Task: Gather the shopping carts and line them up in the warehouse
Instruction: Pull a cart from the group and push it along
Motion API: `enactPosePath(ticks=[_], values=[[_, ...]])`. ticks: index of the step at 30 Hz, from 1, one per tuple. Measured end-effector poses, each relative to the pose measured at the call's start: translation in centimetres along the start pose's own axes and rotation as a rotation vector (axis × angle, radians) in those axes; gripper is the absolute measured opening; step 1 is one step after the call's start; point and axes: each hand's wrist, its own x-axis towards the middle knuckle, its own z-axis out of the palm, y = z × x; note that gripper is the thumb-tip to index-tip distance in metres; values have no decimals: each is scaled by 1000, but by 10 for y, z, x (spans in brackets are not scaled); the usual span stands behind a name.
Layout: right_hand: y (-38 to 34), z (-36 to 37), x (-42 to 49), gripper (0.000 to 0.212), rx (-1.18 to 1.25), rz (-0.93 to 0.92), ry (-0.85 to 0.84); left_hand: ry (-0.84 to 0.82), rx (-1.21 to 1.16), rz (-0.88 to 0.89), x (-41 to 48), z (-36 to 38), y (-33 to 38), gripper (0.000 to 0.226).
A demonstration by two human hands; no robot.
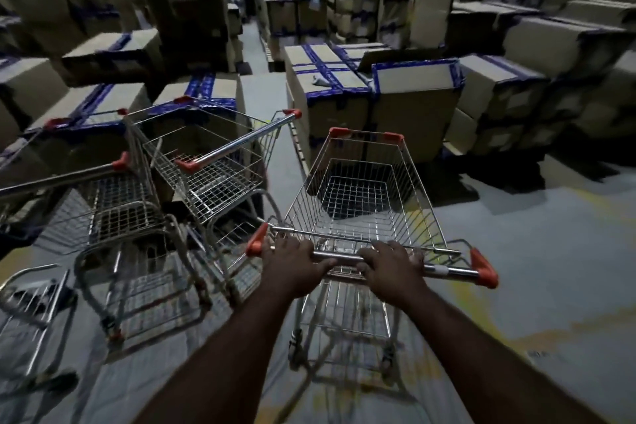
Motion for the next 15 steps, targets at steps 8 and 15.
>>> enactPosePath(ticks=[8, 15], values=[[52, -12, 98, 40, 44, -53, -27, -43, 43, -20, 94, -12, 34, 78], [102, -39, 193, 38, 62, -122, -68, -86, 35, -89, 187, -22, 66, 78]])
